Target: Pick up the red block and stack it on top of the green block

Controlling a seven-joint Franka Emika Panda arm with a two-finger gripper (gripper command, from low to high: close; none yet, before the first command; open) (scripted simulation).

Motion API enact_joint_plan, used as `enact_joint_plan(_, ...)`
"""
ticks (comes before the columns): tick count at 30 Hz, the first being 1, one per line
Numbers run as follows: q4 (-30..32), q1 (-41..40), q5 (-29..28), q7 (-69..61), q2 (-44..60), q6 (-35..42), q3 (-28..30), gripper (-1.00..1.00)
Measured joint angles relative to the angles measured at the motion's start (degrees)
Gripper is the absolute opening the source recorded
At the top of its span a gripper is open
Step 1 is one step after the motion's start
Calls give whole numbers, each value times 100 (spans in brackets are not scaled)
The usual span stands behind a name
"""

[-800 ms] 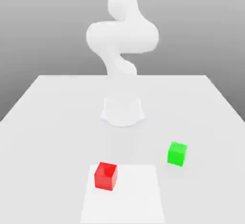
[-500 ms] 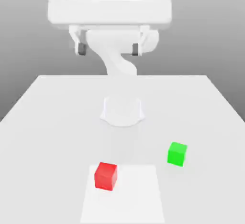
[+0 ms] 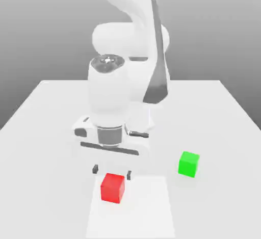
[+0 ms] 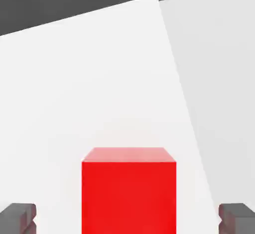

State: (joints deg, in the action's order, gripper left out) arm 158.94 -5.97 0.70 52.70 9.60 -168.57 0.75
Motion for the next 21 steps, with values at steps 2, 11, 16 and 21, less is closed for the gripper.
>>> enact_joint_plan(2,-49,-15,19,-16,356,-306,-20,-100)
enact_joint_plan(11,-5,-24,-17,15,55,-50,-22,-100)
enact_joint_plan(16,154,-34,-18,53,-922,766,-103,-100)
enact_joint_plan(21,477,820,473,166,-1643,1136,-664,-100)
